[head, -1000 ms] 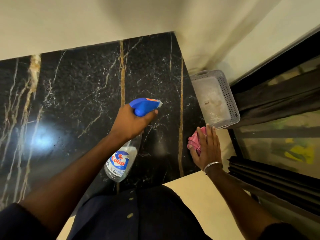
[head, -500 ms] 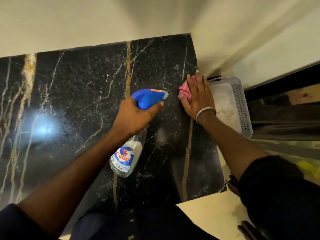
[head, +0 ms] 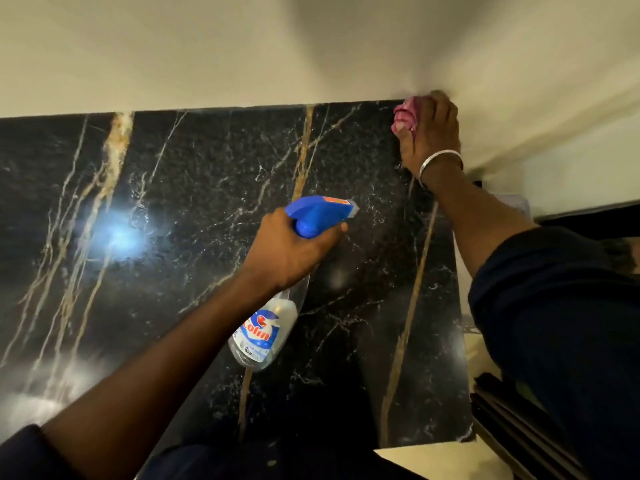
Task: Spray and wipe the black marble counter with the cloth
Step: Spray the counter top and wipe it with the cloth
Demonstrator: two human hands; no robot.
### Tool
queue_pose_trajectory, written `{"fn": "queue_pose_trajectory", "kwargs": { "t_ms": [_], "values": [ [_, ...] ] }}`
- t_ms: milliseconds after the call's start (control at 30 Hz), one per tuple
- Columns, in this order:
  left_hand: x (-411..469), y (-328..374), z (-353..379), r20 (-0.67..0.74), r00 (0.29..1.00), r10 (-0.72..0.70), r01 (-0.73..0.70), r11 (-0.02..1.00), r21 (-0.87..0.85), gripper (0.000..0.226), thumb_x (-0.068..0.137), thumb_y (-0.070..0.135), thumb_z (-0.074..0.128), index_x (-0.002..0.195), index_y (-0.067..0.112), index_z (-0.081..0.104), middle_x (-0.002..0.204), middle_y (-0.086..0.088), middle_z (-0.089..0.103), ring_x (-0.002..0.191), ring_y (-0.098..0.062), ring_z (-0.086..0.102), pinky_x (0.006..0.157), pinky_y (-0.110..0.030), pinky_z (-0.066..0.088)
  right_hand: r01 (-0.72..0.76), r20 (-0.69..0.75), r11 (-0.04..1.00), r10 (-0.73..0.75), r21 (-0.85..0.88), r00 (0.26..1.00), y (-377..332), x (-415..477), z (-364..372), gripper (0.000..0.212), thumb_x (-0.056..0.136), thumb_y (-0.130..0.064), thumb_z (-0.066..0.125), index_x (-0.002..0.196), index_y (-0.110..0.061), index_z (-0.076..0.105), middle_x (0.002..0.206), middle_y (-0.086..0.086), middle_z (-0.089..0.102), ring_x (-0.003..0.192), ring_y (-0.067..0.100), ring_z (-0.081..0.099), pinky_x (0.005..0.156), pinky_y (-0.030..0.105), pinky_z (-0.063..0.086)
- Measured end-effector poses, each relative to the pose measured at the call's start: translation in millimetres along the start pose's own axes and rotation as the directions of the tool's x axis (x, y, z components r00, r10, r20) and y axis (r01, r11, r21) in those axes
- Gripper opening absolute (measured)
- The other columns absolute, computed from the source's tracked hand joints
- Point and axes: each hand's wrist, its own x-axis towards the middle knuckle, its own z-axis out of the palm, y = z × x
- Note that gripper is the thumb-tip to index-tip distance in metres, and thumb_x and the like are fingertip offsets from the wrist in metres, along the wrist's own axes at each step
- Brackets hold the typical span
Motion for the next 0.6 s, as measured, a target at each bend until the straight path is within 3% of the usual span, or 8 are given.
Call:
{"fn": "queue_pose_trajectory", "kwargs": {
  "t_ms": [200, 400, 500, 600],
  "values": [
    [-28.9, -3.3, 5.9, -0.012, 1.000, -0.014, 0.014, 1.000, -0.002, 0.019, 0.084, 0.032, 0.078, 0.098, 0.031, 0.066, 0.079, 0.012, 0.067, 0.066, 0.003, 0.060, 0.063, -0.011, 0.047, 0.002, 0.039, 1.000, -0.003, 0.016, 0.999, 9.1, -92.3, 4.0, 0.067, 0.096, -0.045, 0.038, 0.149, -0.005, 0.031, 0.156, 0.019, 0.029, 0.144, 0.036, 0.027, 0.121, 0.043, 0.020],
    [-70.1, -9.2, 25.7, 0.028, 1.000, 0.001, -0.002, 1.000, 0.028, 0.022, 0.084, 0.031, 0.078, 0.103, 0.022, 0.071, 0.081, 0.007, 0.070, 0.066, 0.002, 0.061, 0.063, -0.014, 0.048, -0.036, 0.069, 0.999, 0.034, 0.032, 0.997, 16.3, -229.6, 5.8, 0.072, 0.095, -0.047, 0.038, 0.153, -0.006, 0.027, 0.161, 0.015, 0.021, 0.149, 0.035, 0.016, 0.121, 0.048, 0.018],
    [-91.6, -8.1, 31.2, 0.068, 0.997, 0.043, -0.045, 0.998, 0.038, 0.023, 0.086, 0.028, 0.077, 0.105, 0.017, 0.070, 0.089, -0.006, 0.073, 0.075, -0.010, 0.066, 0.065, -0.017, 0.050, -0.023, 0.075, 0.999, 0.021, 0.028, 0.997, 19.3, -289.6, 7.3, 0.070, 0.096, -0.045, 0.041, 0.153, -0.006, 0.028, 0.161, 0.015, 0.021, 0.150, 0.036, 0.014, 0.121, 0.049, 0.019],
    [-108.5, -8.1, 31.9, 0.075, 0.995, 0.072, -0.076, 0.996, 0.051, 0.022, 0.086, 0.028, 0.077, 0.104, 0.016, 0.070, 0.092, -0.010, 0.072, 0.076, -0.013, 0.065, 0.066, -0.014, 0.050, -0.033, 0.105, 0.999, 0.034, -0.011, 0.994, 20.0, -338.4, 8.8, 0.071, 0.096, -0.045, 0.038, 0.154, -0.006, 0.025, 0.162, 0.016, 0.018, 0.150, 0.036, 0.012, 0.121, 0.050, 0.018]
  ]
}}
